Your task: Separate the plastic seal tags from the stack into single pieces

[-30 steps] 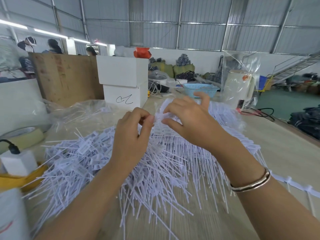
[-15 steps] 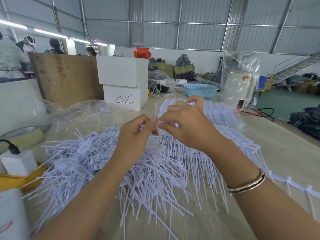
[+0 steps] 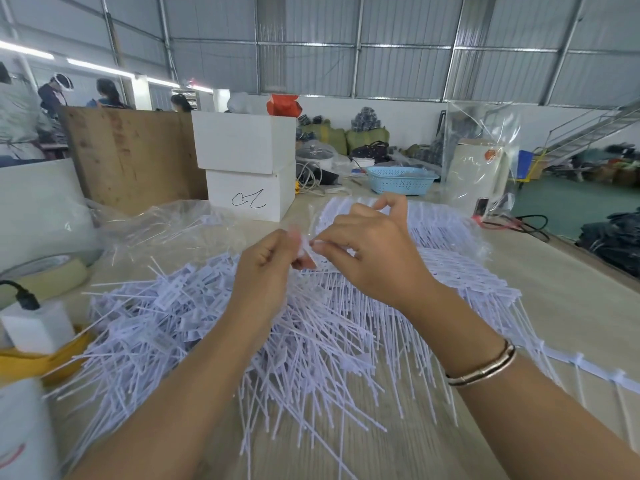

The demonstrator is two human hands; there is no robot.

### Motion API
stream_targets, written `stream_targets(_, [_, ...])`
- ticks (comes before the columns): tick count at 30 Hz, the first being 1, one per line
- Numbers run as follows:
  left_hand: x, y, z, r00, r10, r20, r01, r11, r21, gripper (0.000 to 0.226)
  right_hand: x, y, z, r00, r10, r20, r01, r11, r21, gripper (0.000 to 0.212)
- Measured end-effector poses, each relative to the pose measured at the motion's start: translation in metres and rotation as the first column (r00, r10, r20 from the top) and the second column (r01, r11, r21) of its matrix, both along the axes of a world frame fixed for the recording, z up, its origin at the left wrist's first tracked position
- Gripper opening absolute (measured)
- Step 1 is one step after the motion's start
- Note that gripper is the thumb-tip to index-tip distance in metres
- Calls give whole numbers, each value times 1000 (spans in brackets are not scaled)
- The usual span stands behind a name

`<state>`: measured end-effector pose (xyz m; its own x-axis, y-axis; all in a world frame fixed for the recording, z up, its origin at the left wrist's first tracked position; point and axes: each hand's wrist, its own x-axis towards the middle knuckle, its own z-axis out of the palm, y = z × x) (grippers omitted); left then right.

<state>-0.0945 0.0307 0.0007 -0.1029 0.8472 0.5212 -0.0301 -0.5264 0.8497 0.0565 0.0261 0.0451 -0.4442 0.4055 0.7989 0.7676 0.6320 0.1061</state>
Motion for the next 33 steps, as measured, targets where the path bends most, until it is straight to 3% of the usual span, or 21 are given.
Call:
stream_targets(2, [-9,6,2,984,43,176,-30,996,-80,47,2,1,2,998,24,-66,-22,1000,22,20])
stream_targets(3, [-16,8,4,978,120,172,-110,992,-68,47,3,0,4,995,36,-97,-34,999,30,19])
stream_targets(5, [-25,11,3,960,278,41,-279,960,22,43,5,0,7,991,31,-129,-29,999,24,16])
stream_targets(8, [-30,13,-2,899,408,-159,-397,913,94,44,6,0,8,997,-27,-72,25,999,-34,16])
stream_targets(10, [-31,16,-7,768,518,-377,-468,856,221,44,7,0,6,999,-47,-9,46,996,-74,20])
stream_targets(13, [-33,17,-14,446,659,-606,-491,746,450,36,6,-2,6,997,-59,46,66,983,-170,38])
stream_targets(15, [-32,16,-18,312,658,-686,-522,722,455,31,6,-4,7,998,-41,38,50,962,-267,48])
stream_targets(16, [-31,17,-18,288,644,-709,-556,715,424,32,7,-4,7,999,-29,28,36,950,-310,49])
stream_targets(17, [-30,17,-17,299,638,-710,-582,712,394,34,7,-4,7,1000,-16,22,22,936,-351,48])
stream_targets(19, [-28,13,-12,434,644,-630,-539,746,392,38,6,-4,6,999,18,35,-1,911,-413,43])
stream_targets(21, [-21,6,-7,641,546,-540,-353,834,424,40,4,-4,6,996,74,50,-46,905,-424,37])
stream_targets(23, [-12,-1,-6,776,370,-510,-166,901,400,39,3,-5,5,990,133,54,-98,898,-429,36])
stream_targets(25, [-5,-4,-6,810,303,-502,-129,927,351,33,3,-5,4,983,178,55,-134,882,-452,40])
stream_targets(29, [-5,-3,-9,813,334,-477,-156,914,375,22,2,-4,5,986,165,37,-130,878,-460,42])
stream_targets(33, [-8,0,-10,806,364,-467,-168,897,409,23,10,4,8,959,-27,282,117,944,-307,26])
